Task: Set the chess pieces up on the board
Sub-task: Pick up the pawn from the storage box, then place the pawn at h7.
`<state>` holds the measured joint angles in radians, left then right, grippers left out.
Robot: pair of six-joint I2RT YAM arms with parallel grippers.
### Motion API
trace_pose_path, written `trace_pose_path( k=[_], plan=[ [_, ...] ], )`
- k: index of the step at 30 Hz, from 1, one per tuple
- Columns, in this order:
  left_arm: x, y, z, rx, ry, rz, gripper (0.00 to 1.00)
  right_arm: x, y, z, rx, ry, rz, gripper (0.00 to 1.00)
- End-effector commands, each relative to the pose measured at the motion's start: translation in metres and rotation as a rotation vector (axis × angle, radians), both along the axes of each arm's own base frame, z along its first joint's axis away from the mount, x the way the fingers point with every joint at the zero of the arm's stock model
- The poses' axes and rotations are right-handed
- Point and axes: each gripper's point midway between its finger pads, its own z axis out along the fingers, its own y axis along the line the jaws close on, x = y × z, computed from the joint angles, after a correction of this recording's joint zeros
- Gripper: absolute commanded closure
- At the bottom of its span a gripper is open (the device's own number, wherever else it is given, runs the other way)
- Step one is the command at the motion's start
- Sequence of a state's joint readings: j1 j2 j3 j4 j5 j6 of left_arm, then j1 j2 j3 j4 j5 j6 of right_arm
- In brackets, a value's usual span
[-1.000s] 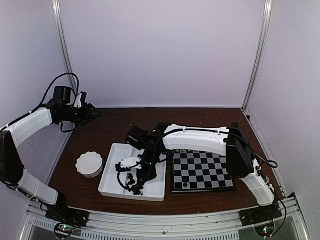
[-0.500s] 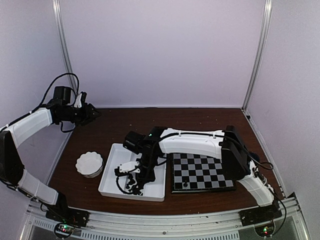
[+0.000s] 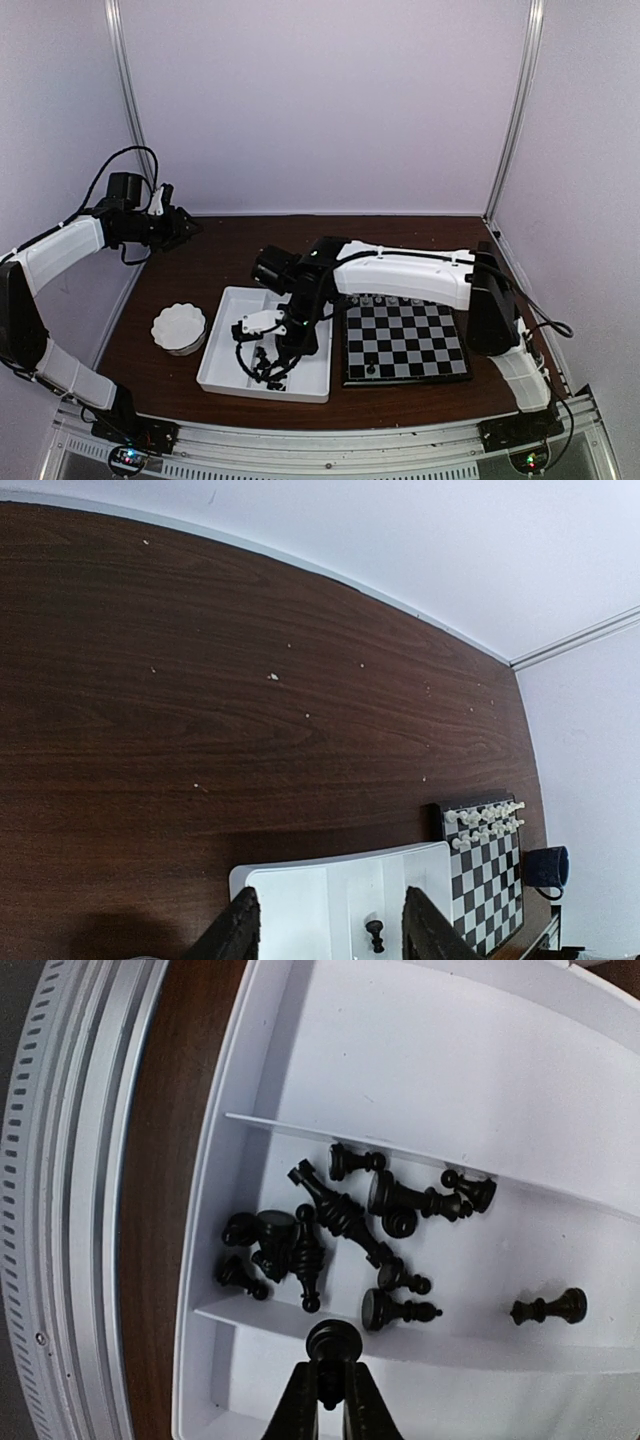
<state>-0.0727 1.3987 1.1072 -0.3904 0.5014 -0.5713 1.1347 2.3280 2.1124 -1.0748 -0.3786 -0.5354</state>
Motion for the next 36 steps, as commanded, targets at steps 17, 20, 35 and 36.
trace_pose_path(
  k=[17, 20, 35, 36],
  plan=[
    [0.007, 0.001, 0.022, -0.007, -0.072, 0.003, 0.51, 0.027, -0.131, 0.014, -0.093, -0.139, -0.148, 0.99],
    [0.008, 0.002, 0.02, -0.006, -0.067, 0.005, 0.51, 0.033, -0.138, 0.005, -0.105, -0.111, -0.165, 0.99],
    [0.008, 0.002, 0.021, -0.005, -0.069, 0.005, 0.51, 0.029, -0.142, -0.022, -0.146, -0.054, -0.152, 0.97],
    [0.008, 0.002, 0.021, -0.005, -0.07, 0.006, 0.51, 0.028, -0.143, -0.023, -0.149, -0.053, -0.149, 0.97]
  ],
)
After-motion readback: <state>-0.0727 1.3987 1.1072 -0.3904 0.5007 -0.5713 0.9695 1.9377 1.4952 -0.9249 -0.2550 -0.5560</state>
